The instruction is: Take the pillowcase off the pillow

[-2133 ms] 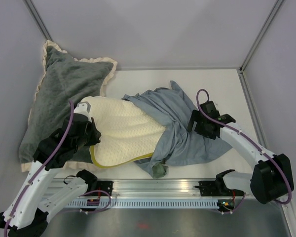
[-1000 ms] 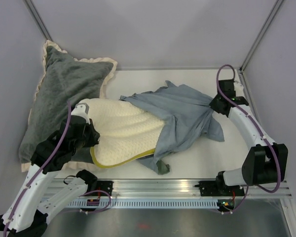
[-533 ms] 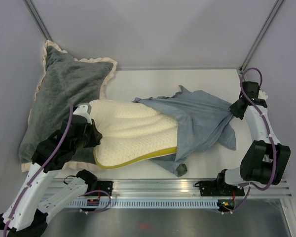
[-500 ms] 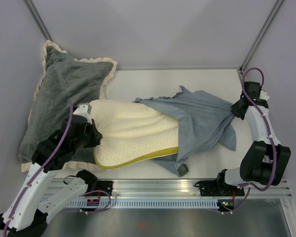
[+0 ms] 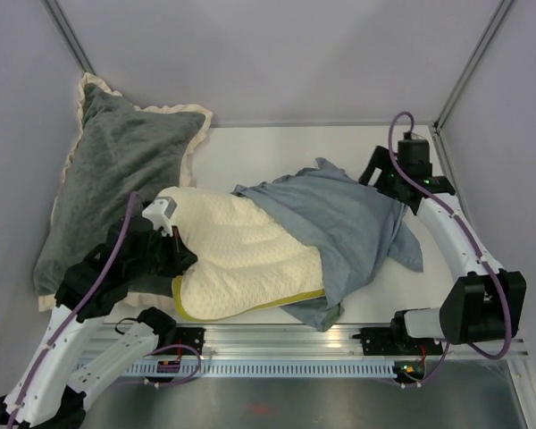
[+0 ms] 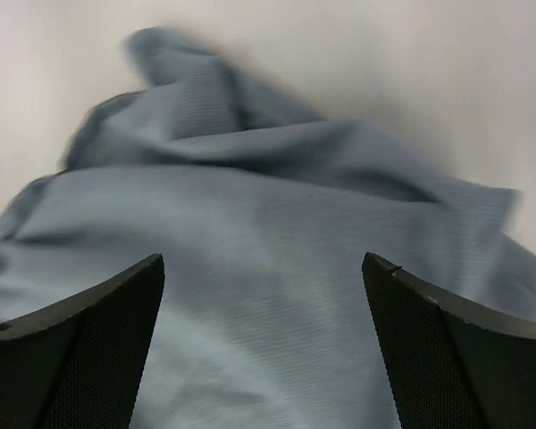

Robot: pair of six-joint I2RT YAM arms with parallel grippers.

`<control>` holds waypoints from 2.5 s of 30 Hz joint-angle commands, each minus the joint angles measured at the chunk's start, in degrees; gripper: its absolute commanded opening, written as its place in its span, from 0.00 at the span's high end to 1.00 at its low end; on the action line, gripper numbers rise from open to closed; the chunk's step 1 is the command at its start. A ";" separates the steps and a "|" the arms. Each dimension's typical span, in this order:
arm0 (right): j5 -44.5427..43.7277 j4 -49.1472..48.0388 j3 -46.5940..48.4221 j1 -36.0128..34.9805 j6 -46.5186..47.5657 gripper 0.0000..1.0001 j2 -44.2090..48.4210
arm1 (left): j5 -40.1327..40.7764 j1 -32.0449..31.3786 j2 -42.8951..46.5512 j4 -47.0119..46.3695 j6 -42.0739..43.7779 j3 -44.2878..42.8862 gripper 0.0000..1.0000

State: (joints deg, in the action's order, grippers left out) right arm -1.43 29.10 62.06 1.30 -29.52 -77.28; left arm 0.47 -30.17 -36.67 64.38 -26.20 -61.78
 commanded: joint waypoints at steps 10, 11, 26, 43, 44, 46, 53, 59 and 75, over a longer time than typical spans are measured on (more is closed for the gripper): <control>11.37 -5.64 24.67 -18.16 11.04 0.02 -19.47 | -17.79 0.20 1.15 -6.81 2.73 3.68 0.98; 10.58 -5.29 26.16 -19.22 11.84 0.02 -21.58 | -17.35 0.20 1.24 -6.55 2.73 3.68 0.98; 1.87 -5.89 26.19 -31.62 16.68 0.05 -33.12 | -17.78 0.20 2.04 -7.34 1.41 7.11 0.98; 1.78 -12.84 17.13 -39.36 17.30 0.04 -25.02 | -17.70 0.20 1.68 -8.13 0.53 8.34 0.98; 1.35 -12.67 17.30 -39.53 17.04 0.04 -25.64 | -17.61 0.20 1.86 -7.96 0.53 8.34 0.98; -1.81 -11.53 17.92 -39.53 16.77 0.04 -27.75 | -17.61 0.20 2.04 -7.60 0.53 8.25 0.98; -9.97 -11.00 22.30 -39.53 16.07 0.10 -34.77 | -17.61 0.20 2.39 -6.81 0.27 7.99 0.98; -26.03 -10.12 24.77 -39.45 12.29 0.93 -37.24 | -17.17 0.20 3.00 -5.85 0.27 7.73 0.98; -38.40 3.60 25.13 -12.03 0.60 1.00 -31.46 | -11.47 0.20 4.15 -3.12 -0.70 5.79 0.98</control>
State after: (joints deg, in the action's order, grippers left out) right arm -34.72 30.11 87.88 -16.58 -25.91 -114.85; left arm -12.38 -29.98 -33.43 61.06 -25.50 -53.39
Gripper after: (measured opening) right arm 0.007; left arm 0.044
